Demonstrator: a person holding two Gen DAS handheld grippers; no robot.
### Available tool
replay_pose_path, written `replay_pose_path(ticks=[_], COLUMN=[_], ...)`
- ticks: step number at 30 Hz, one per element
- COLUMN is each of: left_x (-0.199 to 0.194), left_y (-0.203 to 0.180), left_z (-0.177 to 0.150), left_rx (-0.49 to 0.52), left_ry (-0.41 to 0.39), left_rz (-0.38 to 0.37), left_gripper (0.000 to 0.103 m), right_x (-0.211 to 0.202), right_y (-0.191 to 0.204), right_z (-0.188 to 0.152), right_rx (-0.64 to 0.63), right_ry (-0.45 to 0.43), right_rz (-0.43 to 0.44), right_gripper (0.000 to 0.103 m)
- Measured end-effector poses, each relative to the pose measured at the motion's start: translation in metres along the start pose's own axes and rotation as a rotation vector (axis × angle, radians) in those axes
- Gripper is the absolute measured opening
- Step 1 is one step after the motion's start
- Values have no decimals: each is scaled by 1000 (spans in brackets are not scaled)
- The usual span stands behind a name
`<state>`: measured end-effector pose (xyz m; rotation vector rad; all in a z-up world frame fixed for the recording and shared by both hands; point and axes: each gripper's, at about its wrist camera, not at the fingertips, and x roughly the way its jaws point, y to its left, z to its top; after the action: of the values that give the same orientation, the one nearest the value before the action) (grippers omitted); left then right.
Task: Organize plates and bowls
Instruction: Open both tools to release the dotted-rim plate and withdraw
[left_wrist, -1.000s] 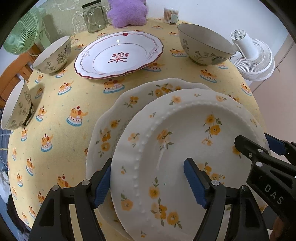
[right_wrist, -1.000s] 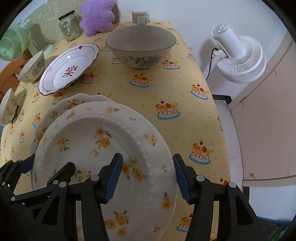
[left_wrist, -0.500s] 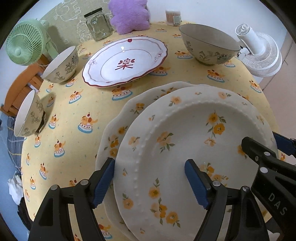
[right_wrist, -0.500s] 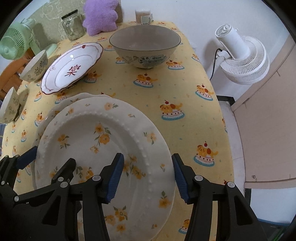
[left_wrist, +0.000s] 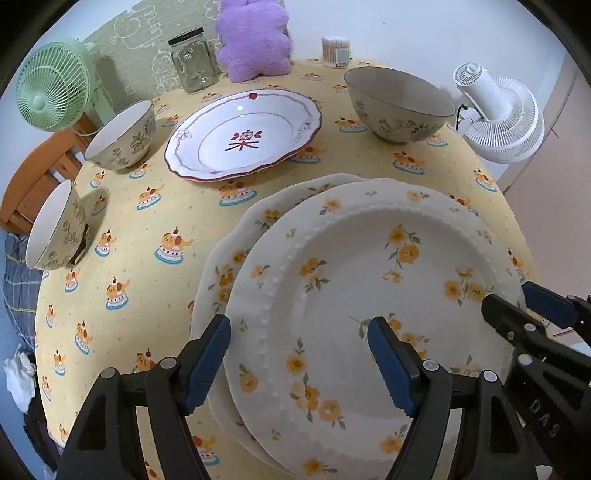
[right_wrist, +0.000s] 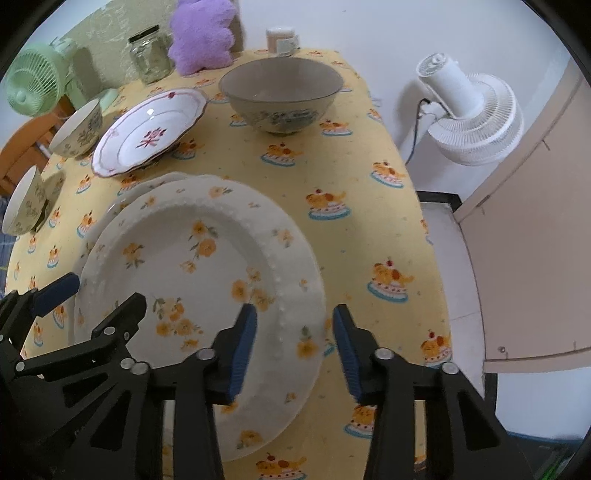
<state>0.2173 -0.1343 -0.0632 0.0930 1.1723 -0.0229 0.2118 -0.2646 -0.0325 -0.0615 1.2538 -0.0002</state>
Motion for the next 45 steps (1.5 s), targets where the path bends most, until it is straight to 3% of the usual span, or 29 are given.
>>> replay_pose_path(ticks=[3,23,32,34,45], left_x=[0,2,-5,-9,-38], left_y=[5,22,28,32,88], left_z=[-1,2,-3,-3,-10], left_rx=[-19,-61,11,27,45], left_ry=[3,24,16,4,-72], left_rz=[10,24,-42,-57,-134], left_gripper=[78,81,81,81,82], right_x=[3,18,13,7,-37], right_y=[8,26,29,29,74], right_z=[1,18,8,4,-8], right_rx=[-37,-61,17,55,143], right_ry=[3,12,31,27,-64], right_rz=[-37,-50,-80,-66,-75], right_gripper=[44,44,47,55,59])
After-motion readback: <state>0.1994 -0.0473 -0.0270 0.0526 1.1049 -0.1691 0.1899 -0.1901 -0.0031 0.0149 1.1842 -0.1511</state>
